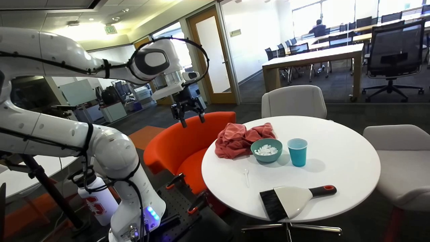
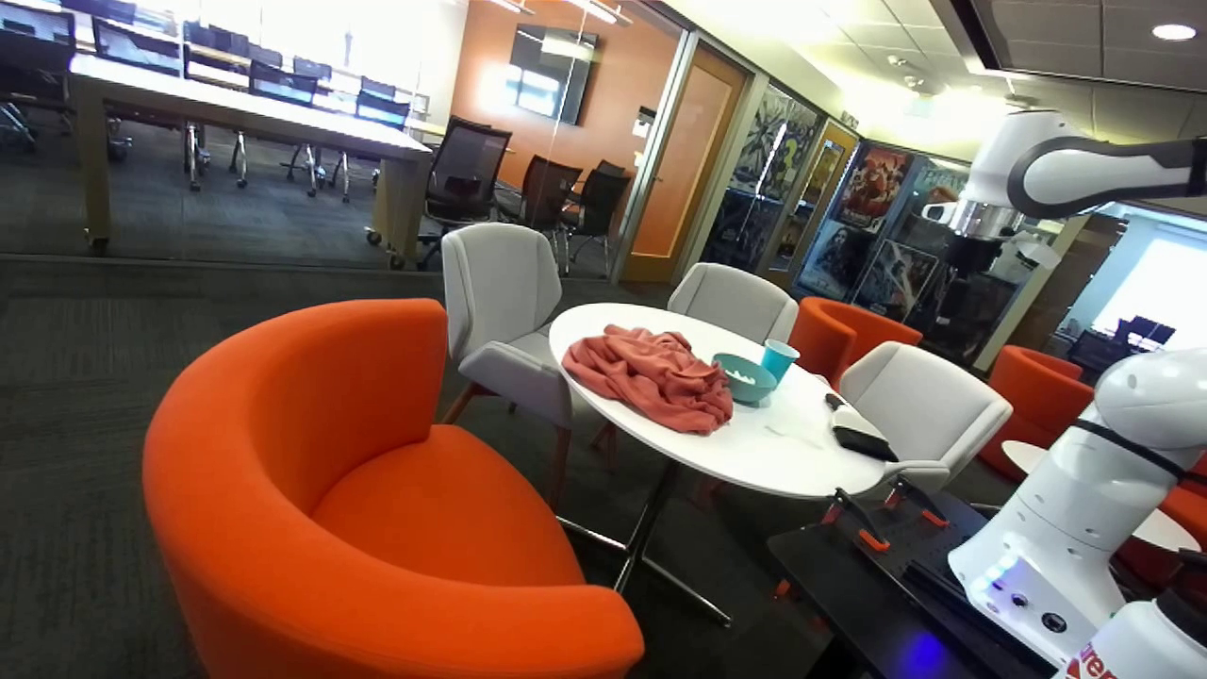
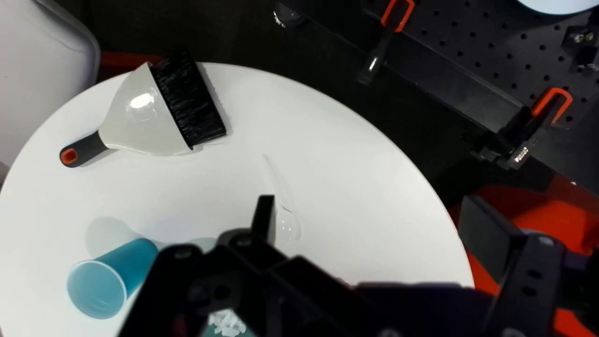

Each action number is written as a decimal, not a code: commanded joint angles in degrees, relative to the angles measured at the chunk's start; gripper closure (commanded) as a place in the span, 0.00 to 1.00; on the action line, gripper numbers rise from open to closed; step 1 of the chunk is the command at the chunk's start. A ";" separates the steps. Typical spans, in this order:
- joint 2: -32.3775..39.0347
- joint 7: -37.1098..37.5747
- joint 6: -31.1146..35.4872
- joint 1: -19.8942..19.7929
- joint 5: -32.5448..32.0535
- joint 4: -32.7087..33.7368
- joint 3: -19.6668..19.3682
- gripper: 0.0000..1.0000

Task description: Use the white spoon to stir the contents in the bowl

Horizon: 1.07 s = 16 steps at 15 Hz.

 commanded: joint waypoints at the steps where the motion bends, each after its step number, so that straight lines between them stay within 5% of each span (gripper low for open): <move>1: 9.76 -6.83 4.32 -2.21 -6.87 3.12 -4.41 0.00; 5: 20.91 -19.69 12.88 -4.59 -14.20 6.05 -11.10 0.00; 9: 30.43 -33.92 25.90 -7.89 -14.99 8.04 -15.67 0.00; 11: 33.77 -38.61 30.05 -9.91 -14.02 8.52 -15.44 0.00; 16: 34.07 -36.48 29.47 -13.05 -14.22 7.98 -12.34 0.00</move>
